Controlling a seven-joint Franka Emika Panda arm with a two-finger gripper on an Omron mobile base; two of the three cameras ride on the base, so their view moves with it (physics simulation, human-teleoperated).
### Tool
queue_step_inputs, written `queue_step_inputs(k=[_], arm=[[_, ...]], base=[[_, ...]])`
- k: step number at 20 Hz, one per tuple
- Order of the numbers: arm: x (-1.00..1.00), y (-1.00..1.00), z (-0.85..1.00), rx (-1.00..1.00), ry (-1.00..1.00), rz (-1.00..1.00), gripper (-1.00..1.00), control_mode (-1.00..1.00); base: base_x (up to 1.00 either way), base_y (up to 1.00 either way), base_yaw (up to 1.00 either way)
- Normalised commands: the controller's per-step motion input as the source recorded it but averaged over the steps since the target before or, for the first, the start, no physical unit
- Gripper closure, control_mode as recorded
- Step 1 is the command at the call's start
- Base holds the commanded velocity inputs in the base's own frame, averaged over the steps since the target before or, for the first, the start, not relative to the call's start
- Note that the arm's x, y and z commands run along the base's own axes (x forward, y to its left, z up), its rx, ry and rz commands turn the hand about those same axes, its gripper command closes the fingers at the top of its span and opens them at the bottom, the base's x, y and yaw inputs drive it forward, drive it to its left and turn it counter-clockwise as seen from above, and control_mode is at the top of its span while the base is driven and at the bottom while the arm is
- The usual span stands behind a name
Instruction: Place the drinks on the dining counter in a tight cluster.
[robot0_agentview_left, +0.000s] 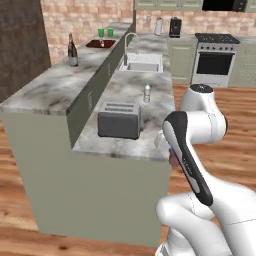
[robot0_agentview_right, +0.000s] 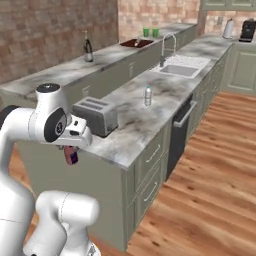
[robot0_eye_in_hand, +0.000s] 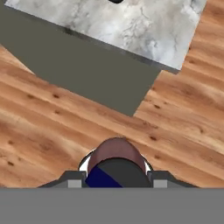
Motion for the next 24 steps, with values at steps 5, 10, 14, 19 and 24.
queue_step_inputs(k=[5,10,14,19,24], arm=[[0.00,0.00,0.00,0.00,0.00,0.00,1.00,1.00],[0.00,0.00,0.00,0.00,0.00,0.00,1.00,1.00],[0.00,0.00,0.00,0.00,0.00,0.00,1.00,1.00],[0.00,0.00,0.00,0.00,0.00,0.00,1.00,1.00],[0.00,0.00,0.00,0.00,0.00,0.00,1.00,1.00]], base=[[-0.27,1.00,-0.37],[-0.22,1.00,-0.38],[-0.18,1.00,-0.39],[-0.21,1.00,-0.39],[-0.22,1.00,-0.40]])
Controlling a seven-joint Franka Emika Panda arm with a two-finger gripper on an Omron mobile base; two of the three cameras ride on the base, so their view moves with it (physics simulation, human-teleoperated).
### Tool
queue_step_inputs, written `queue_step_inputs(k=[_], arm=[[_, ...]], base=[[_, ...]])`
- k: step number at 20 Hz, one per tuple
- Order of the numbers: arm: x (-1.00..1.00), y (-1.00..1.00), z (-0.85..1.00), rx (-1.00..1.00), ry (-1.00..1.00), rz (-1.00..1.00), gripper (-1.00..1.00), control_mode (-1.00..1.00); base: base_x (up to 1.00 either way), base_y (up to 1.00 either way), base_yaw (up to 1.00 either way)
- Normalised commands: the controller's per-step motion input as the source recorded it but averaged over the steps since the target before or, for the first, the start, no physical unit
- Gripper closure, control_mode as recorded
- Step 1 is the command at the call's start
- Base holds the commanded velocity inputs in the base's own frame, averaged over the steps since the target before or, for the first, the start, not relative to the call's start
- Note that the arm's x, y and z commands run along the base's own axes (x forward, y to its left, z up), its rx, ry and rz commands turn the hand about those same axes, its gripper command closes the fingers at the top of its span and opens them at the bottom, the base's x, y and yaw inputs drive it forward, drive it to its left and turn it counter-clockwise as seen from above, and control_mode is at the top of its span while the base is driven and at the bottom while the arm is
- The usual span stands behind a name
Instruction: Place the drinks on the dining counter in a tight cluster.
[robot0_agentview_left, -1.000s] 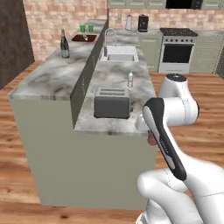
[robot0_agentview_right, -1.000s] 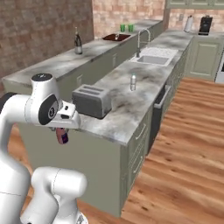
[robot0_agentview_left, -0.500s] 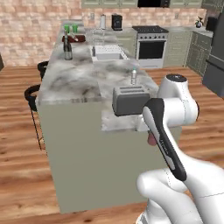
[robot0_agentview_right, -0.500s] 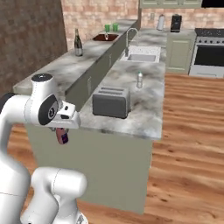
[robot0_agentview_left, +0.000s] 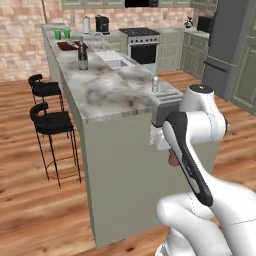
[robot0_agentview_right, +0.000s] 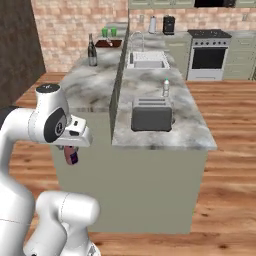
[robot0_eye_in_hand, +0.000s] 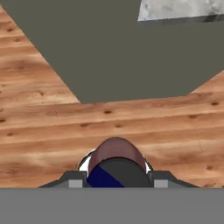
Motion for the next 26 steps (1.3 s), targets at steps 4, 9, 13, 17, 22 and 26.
queue_step_inputs(k=[4,9,13,17,22,26], arm=[[0.00,0.00,0.00,0.00,0.00,0.00,1.00,1.00],[0.00,0.00,0.00,0.00,0.00,0.00,1.00,1.00],[0.00,0.00,0.00,0.00,0.00,0.00,1.00,1.00],[0.00,0.00,0.00,0.00,0.00,0.00,1.00,1.00],[0.00,0.00,0.00,0.00,0.00,0.00,1.00,1.00],[0.00,0.00,0.00,0.00,0.00,0.00,1.00,1.00]], base=[[-0.22,1.00,-0.42],[-0.20,1.00,-0.42],[-0.09,1.00,-0.43],[0.03,1.00,-0.46],[0.31,1.00,-0.55],[0.27,0.99,-0.62]])
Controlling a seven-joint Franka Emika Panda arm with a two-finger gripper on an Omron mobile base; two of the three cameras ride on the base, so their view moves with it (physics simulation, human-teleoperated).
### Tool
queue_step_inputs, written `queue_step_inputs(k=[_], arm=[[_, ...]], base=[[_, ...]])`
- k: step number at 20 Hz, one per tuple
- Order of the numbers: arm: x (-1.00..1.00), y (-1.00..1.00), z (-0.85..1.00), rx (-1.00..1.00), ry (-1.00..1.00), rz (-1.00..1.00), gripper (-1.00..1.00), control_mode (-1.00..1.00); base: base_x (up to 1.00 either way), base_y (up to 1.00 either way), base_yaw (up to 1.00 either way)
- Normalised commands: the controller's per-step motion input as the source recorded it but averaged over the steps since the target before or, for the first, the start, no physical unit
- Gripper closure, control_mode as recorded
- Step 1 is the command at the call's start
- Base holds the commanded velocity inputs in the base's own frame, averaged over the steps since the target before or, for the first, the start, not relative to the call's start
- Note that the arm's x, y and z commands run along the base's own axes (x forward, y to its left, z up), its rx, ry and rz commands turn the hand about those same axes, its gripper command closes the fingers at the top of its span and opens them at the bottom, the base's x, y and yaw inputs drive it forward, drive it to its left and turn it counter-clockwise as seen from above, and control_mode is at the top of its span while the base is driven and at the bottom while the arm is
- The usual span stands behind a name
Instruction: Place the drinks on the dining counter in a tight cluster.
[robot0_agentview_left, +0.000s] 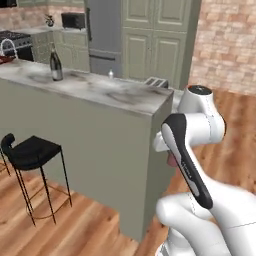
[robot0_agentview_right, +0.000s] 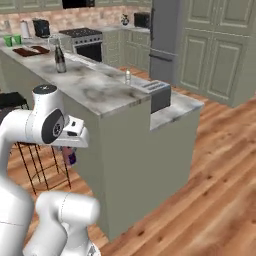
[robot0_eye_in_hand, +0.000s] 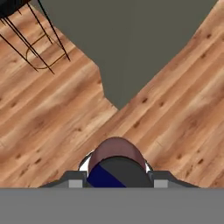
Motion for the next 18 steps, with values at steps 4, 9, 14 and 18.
queue_step_inputs(k=[4,9,14,18], arm=[[0.00,0.00,0.00,0.00,0.00,0.00,1.00,1.00],[0.00,0.00,0.00,0.00,0.00,0.00,1.00,1.00],[0.00,0.00,0.00,0.00,0.00,0.00,1.00,1.00],[0.00,0.00,0.00,0.00,0.00,0.00,1.00,1.00]], base=[[0.13,1.00,-0.61],[-0.25,0.95,-0.52],[-0.50,0.89,-0.43],[0.12,0.98,-0.40]])
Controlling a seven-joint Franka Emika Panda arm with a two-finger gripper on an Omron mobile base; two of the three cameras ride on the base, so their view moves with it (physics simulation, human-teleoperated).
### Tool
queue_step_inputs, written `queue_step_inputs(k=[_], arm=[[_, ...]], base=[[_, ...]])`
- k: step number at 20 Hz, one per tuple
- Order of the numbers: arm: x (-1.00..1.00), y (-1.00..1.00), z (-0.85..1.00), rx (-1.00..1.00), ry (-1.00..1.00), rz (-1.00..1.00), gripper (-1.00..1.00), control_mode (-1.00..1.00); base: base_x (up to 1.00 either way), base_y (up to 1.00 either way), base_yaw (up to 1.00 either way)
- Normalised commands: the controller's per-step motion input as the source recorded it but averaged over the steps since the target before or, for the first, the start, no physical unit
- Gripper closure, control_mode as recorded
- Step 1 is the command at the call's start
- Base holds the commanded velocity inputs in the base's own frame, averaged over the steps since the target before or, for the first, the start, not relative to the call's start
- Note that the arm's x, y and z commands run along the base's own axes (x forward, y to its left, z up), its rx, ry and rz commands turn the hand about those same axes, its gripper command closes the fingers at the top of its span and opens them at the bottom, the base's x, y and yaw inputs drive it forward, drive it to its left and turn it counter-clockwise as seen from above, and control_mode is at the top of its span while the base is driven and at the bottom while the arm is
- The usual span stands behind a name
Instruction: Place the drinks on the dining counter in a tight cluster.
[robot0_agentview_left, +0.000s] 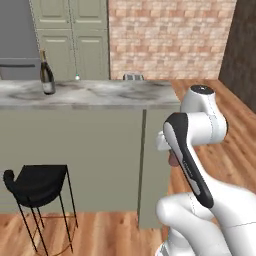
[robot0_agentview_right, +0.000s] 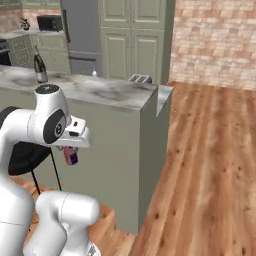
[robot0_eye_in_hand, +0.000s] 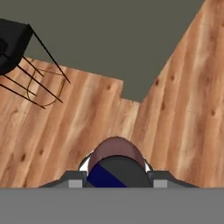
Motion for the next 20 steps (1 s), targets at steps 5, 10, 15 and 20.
queue_step_inputs(k=[5,10,15,20], arm=[[0.00,0.00,0.00,0.00,0.00,0.00,1.00,1.00],[0.00,0.00,0.00,0.00,0.00,0.00,1.00,1.00],[0.00,0.00,0.00,0.00,0.00,0.00,1.00,1.00],[0.00,0.00,0.00,0.00,0.00,0.00,1.00,1.00]], base=[[0.04,1.00,-0.25],[0.16,0.98,-0.21],[0.62,0.47,-0.31],[0.33,0.00,-0.40]])
